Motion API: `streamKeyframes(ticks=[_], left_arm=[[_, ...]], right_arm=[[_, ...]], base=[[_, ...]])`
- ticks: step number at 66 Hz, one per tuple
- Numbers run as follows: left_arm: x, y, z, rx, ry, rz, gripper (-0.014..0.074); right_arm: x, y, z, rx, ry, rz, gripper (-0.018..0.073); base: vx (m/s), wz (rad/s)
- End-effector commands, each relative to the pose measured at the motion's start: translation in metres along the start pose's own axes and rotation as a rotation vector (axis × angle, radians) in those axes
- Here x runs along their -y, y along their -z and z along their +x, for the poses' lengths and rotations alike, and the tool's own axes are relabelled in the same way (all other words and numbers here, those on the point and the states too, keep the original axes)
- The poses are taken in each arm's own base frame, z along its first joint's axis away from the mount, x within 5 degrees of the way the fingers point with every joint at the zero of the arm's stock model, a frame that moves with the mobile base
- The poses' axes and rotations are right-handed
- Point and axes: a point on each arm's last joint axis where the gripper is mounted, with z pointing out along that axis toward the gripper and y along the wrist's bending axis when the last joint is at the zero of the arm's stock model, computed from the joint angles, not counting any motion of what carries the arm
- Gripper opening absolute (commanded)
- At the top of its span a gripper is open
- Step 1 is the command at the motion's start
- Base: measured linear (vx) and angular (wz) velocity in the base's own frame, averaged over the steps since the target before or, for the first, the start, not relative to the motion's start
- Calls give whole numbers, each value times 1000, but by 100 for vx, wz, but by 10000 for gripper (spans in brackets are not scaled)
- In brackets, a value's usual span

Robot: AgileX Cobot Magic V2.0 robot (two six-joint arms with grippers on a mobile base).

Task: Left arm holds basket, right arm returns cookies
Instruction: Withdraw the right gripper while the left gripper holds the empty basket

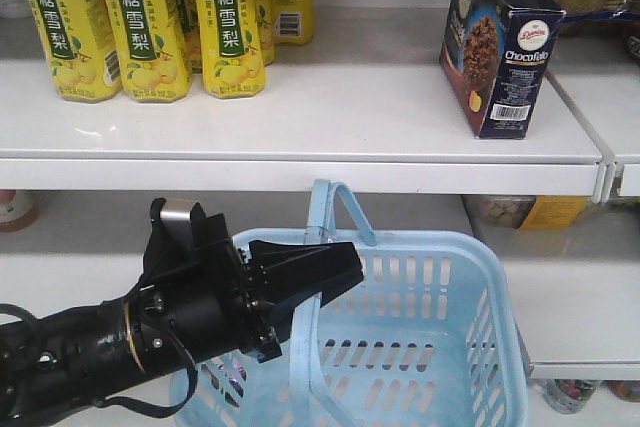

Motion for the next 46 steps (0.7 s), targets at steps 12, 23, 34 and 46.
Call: streamKeyframes(ticks=[12, 23, 34, 46], left_arm=[[39, 3, -13, 98, -13, 291, -3], [39, 3, -13, 98, -13, 291, -3], [39, 3, -13, 98, -13, 291, -3], [39, 3, -13, 98, -13, 291, -3]], right_arm=[[7, 26, 21, 8, 15, 13, 569], [8, 37, 44, -19, 19, 11, 569], [8, 41, 60, -51, 27, 9, 569], [8, 41, 61, -53, 30, 9, 569]], base=[[0, 0], [0, 0], [0, 0], [0, 0]])
